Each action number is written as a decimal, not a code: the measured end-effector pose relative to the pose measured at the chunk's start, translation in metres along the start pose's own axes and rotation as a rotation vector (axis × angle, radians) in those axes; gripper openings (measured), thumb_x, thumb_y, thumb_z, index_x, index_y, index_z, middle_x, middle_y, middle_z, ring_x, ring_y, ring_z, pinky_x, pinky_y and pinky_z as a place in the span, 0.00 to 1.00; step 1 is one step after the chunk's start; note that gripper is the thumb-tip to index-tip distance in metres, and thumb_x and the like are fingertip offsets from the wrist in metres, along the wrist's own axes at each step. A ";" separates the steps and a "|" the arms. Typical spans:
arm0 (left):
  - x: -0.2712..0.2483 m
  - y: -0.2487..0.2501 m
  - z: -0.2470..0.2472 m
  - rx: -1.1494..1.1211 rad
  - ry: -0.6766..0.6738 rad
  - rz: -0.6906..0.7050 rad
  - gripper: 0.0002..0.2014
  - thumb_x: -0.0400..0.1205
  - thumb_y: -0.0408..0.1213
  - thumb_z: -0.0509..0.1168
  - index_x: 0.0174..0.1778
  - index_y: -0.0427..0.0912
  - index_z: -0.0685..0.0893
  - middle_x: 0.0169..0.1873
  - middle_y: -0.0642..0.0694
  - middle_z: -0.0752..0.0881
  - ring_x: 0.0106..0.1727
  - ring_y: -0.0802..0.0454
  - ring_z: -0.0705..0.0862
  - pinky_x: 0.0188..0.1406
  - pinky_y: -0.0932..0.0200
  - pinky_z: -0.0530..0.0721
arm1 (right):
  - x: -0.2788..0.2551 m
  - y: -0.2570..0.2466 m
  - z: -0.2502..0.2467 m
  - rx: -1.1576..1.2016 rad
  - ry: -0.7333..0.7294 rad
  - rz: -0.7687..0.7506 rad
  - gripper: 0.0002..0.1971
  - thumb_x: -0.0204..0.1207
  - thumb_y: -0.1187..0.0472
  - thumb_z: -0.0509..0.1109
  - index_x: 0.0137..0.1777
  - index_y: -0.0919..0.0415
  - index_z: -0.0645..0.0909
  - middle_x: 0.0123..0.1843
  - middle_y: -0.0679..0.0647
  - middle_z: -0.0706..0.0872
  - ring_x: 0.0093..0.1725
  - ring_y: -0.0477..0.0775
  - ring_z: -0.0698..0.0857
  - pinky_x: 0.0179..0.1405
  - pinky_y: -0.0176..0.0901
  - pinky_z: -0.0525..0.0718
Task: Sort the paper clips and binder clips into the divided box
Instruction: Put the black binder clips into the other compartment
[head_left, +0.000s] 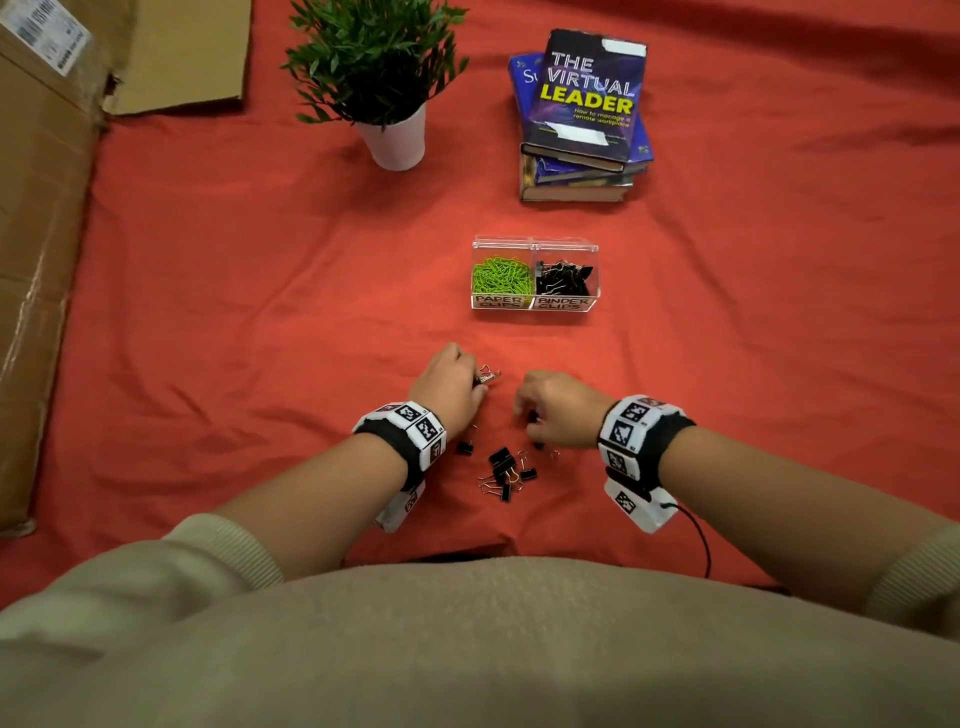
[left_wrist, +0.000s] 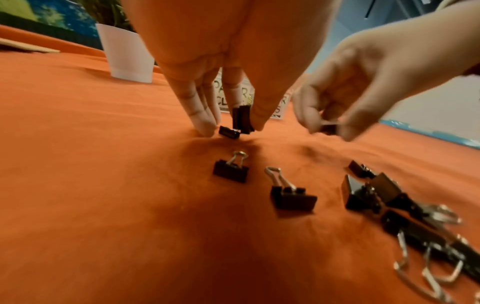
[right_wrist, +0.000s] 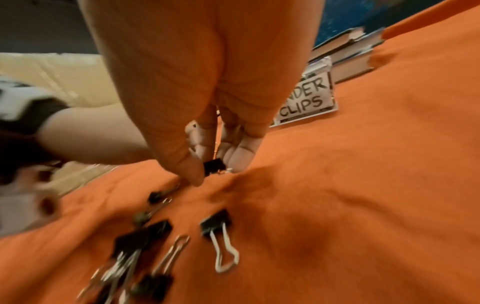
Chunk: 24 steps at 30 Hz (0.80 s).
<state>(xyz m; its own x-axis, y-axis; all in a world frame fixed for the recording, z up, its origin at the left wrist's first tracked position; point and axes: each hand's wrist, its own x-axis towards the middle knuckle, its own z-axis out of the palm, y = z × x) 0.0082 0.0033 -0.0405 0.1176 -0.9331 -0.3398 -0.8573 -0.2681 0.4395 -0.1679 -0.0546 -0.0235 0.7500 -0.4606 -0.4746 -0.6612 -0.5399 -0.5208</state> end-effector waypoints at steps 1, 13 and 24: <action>0.001 0.001 0.000 0.025 -0.012 0.003 0.11 0.79 0.41 0.67 0.52 0.38 0.81 0.54 0.42 0.77 0.61 0.42 0.78 0.61 0.46 0.78 | -0.006 -0.002 0.005 -0.040 -0.049 -0.025 0.11 0.67 0.65 0.69 0.50 0.63 0.82 0.52 0.58 0.79 0.47 0.55 0.79 0.49 0.45 0.79; 0.001 0.012 -0.004 0.142 -0.036 0.018 0.10 0.79 0.35 0.64 0.56 0.40 0.79 0.55 0.40 0.76 0.54 0.38 0.81 0.48 0.45 0.82 | -0.032 0.003 0.034 -0.135 0.014 0.039 0.12 0.72 0.69 0.62 0.53 0.67 0.81 0.57 0.61 0.77 0.57 0.61 0.78 0.56 0.49 0.76; 0.007 0.013 -0.007 -0.034 -0.057 0.003 0.11 0.77 0.34 0.70 0.53 0.38 0.83 0.55 0.40 0.82 0.58 0.41 0.81 0.57 0.54 0.76 | 0.011 0.031 -0.075 0.281 0.608 0.268 0.05 0.70 0.66 0.72 0.45 0.61 0.87 0.44 0.53 0.86 0.41 0.47 0.81 0.38 0.24 0.75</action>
<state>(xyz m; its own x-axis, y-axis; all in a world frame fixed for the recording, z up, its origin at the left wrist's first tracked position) 0.0017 -0.0087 -0.0311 0.0850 -0.9191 -0.3848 -0.8398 -0.2739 0.4688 -0.1792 -0.1288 0.0084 0.3835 -0.9068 -0.1752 -0.7419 -0.1895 -0.6432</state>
